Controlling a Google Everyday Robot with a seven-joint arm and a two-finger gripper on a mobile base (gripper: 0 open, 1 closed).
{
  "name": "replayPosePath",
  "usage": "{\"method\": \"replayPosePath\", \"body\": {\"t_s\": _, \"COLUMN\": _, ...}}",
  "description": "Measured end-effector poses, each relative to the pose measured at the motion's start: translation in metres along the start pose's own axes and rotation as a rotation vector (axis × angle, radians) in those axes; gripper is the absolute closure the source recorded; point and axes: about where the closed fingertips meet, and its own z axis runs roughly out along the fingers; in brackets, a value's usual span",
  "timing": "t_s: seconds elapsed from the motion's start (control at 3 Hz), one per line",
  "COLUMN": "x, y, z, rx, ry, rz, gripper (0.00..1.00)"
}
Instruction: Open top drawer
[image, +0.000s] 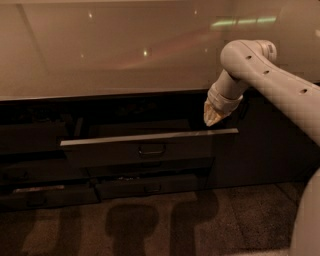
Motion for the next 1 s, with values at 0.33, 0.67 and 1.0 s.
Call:
{"method": "replayPosePath", "body": {"t_s": 0.33, "x": 0.0077, "y": 0.0078, "z": 0.0375, "rx": -0.064, "ry": -0.086, "rz": 0.008, "gripper": 1.0}}
{"method": "replayPosePath", "body": {"t_s": 0.67, "x": 0.0077, "y": 0.0078, "z": 0.0376, "rx": -0.064, "ry": -0.086, "rz": 0.008, "gripper": 1.0}}
{"method": "replayPosePath", "body": {"t_s": 1.0, "x": 0.0076, "y": 0.0078, "z": 0.0376, "rx": -0.064, "ry": -0.086, "rz": 0.008, "gripper": 0.81}}
